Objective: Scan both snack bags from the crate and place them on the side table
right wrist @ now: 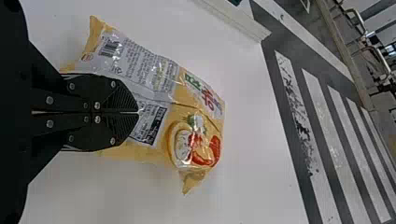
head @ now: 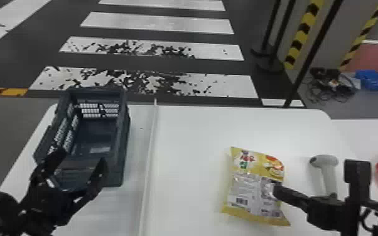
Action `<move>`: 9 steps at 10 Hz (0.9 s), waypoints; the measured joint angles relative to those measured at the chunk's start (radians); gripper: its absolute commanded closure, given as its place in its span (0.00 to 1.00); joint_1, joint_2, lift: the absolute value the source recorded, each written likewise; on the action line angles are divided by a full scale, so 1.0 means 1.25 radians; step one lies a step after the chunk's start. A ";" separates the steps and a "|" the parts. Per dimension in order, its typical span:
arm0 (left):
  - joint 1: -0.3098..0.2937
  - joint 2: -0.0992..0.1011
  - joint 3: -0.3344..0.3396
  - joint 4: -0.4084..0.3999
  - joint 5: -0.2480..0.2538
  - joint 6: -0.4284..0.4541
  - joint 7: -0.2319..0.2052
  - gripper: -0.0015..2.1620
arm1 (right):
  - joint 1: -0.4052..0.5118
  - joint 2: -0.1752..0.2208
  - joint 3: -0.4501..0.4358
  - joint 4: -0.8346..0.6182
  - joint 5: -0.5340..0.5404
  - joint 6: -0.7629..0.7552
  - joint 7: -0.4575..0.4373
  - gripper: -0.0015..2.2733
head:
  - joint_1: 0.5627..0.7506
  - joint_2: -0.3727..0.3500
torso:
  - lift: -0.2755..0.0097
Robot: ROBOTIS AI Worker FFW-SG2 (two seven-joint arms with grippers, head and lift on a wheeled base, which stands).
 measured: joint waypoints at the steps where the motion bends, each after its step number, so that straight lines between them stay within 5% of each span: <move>1: 0.002 0.000 0.003 -0.002 0.000 0.000 0.000 0.04 | -0.009 0.002 -0.005 -0.016 -0.003 -0.002 -0.005 0.99 | 0.70 0.43 | 0.63; 5: 0.003 -0.002 0.004 -0.002 -0.001 0.000 0.000 0.04 | -0.082 0.008 -0.011 0.066 0.021 -0.109 -0.034 0.99 | 0.70 0.39 | 0.63; 9: 0.000 -0.002 0.004 0.002 -0.001 0.002 0.000 0.04 | -0.136 0.009 0.014 0.196 0.146 -0.206 -0.064 0.99 | 0.70 0.34 | 0.63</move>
